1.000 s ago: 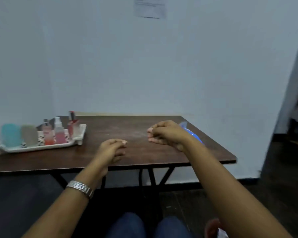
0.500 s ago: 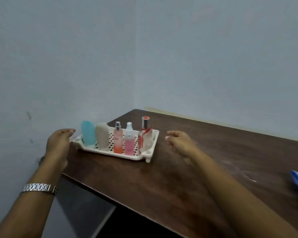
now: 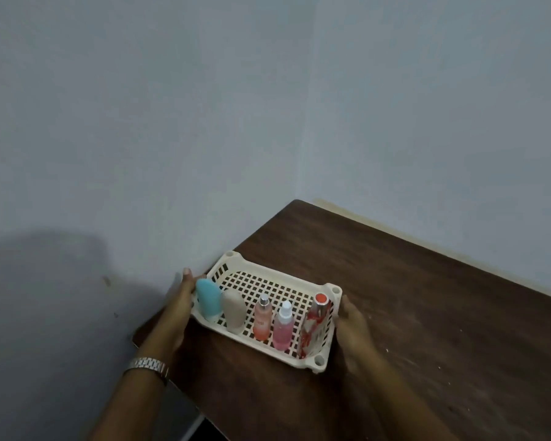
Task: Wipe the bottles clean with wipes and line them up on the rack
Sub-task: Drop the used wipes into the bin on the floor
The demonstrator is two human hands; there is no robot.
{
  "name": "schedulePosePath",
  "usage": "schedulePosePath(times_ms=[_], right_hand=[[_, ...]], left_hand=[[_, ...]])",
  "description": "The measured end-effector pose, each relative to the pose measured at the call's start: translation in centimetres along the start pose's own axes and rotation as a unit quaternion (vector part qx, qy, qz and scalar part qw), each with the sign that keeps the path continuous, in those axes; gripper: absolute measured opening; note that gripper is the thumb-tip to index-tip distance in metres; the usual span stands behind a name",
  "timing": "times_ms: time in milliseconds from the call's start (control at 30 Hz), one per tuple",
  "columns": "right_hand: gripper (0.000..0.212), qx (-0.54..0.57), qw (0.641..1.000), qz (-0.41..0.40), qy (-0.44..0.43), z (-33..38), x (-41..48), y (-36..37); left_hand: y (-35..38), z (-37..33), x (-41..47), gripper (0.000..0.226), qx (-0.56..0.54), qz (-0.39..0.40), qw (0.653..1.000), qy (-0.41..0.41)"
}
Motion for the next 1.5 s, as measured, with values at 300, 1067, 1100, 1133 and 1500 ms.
schedulePosePath(times_ms=[300, 1067, 1100, 1133, 1500], right_hand=[[0.023, -0.056, 0.995, -0.044, 0.065, 0.6, -0.6, -0.3], [0.025, -0.179, 0.932, -0.301, 0.095, 1.8, -0.2, -23.0], [0.026, -0.176, 0.929, -0.309, 0.099, 1.7, -0.2, -24.2], [0.027, -0.173, 0.927, -0.315, 0.103, 1.6, -0.1, -25.4], [0.028, -0.211, 0.914, -0.321, 0.130, 1.3, 0.1, -35.9]], left_hand=[[0.5, -0.7, -0.3, 0.074, 0.033, 0.026, 0.997, -0.062], [23.6, 2.3, 1.1, 0.134, 0.093, 0.218, 0.957, -0.165], [24.7, 2.5, 0.8, 0.135, 0.099, 0.226, 0.954, -0.171], [26.0, 2.8, 0.8, 0.136, 0.100, 0.238, 0.951, -0.173], [36.2, 3.7, -2.7, 0.138, 0.170, 0.301, 0.926, -0.154]])
Point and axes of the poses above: each hand's wrist, its own x-axis towards the middle knuckle, its own y-axis out of the palm, z = x × y, the point moved 8 cm from there along x, towards the middle knuckle, and after that the axes turned 6 degrees about -y, right-handed, at the moved point
